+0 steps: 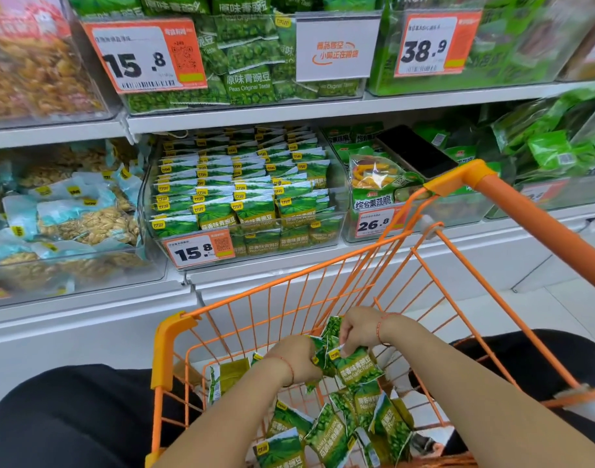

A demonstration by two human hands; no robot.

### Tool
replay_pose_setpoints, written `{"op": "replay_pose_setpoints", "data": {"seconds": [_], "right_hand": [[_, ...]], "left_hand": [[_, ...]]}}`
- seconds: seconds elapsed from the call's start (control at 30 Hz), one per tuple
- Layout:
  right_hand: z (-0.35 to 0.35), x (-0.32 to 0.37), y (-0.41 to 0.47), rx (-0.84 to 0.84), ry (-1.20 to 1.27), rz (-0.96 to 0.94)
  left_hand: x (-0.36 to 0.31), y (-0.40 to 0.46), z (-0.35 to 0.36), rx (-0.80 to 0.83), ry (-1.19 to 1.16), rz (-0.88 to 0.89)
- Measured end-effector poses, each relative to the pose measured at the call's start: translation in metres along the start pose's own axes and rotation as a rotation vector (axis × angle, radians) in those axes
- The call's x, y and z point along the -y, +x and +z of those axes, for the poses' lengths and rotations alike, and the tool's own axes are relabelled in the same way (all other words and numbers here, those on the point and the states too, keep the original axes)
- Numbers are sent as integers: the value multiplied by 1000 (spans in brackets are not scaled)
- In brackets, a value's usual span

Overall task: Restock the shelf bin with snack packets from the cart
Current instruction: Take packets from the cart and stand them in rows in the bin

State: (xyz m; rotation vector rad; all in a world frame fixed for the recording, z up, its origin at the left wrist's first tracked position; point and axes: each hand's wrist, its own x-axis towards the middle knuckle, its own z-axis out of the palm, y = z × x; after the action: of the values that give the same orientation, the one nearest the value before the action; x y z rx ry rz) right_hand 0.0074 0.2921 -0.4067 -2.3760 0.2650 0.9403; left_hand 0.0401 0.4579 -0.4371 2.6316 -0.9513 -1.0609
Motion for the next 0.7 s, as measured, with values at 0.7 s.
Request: {"op": "replay_pose_setpoints", "data": {"seconds": [0.7], "right_hand": [[-86, 57, -99, -31, 291, -436]], "left_hand": [[-18, -93, -111, -226, -745, 260]]}}
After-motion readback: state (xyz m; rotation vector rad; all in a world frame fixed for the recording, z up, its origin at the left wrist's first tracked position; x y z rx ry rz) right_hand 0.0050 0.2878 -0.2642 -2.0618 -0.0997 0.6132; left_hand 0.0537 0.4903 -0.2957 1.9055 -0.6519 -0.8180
